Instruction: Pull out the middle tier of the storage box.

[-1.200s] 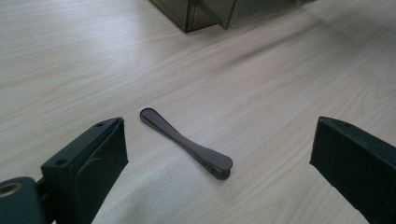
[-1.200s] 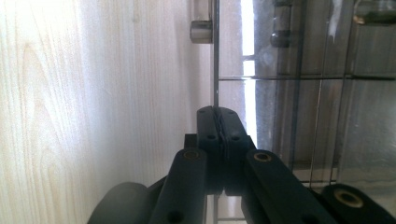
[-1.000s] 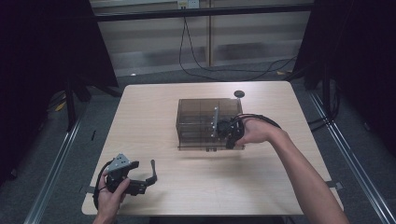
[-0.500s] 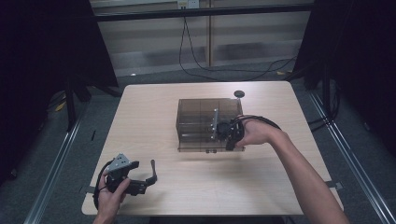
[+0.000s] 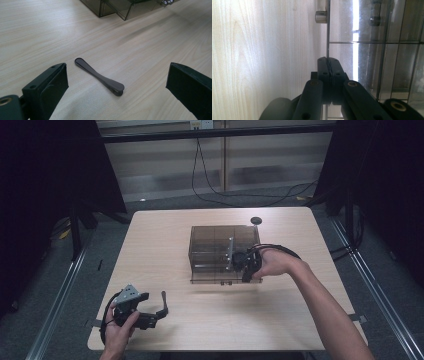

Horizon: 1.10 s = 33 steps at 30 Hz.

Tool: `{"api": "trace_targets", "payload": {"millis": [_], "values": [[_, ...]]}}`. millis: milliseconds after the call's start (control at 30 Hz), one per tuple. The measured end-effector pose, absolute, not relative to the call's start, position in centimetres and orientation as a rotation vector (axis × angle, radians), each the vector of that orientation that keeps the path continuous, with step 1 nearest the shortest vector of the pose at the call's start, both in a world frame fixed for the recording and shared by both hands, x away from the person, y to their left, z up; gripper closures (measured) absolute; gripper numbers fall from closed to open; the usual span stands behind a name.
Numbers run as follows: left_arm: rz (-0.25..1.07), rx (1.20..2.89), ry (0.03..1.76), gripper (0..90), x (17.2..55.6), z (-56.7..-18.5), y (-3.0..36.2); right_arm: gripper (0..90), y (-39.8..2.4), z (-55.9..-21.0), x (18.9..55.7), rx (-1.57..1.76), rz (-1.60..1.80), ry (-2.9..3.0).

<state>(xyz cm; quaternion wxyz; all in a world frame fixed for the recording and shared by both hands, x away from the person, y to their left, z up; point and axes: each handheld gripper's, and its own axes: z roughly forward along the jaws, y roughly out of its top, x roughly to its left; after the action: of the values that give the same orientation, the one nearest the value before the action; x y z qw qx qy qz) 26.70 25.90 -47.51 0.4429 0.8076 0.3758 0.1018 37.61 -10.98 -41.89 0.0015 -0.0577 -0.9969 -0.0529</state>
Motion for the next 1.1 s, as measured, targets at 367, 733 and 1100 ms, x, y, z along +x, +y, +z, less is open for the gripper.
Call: {"api": "trace_targets", "payload": {"millis": [367, 733, 1100], "values": [[0.249, 2.004, 0.932, 3.8, 26.70, -47.52, 25.89, 89.2, -10.93, -41.95, 37.40, -0.188, -0.166, -3.123], [0.250, 2.007, 0.931, 3.9, 26.70, -47.52, 25.88, 89.1, -10.92, -41.99, 37.37, -0.170, -0.168, -3.120], [0.250, 2.005, 0.933, 3.8, 26.71, -47.52, 25.87, 88.9, -10.88, -42.04, 37.33, -0.170, -0.171, -3.110]]}}
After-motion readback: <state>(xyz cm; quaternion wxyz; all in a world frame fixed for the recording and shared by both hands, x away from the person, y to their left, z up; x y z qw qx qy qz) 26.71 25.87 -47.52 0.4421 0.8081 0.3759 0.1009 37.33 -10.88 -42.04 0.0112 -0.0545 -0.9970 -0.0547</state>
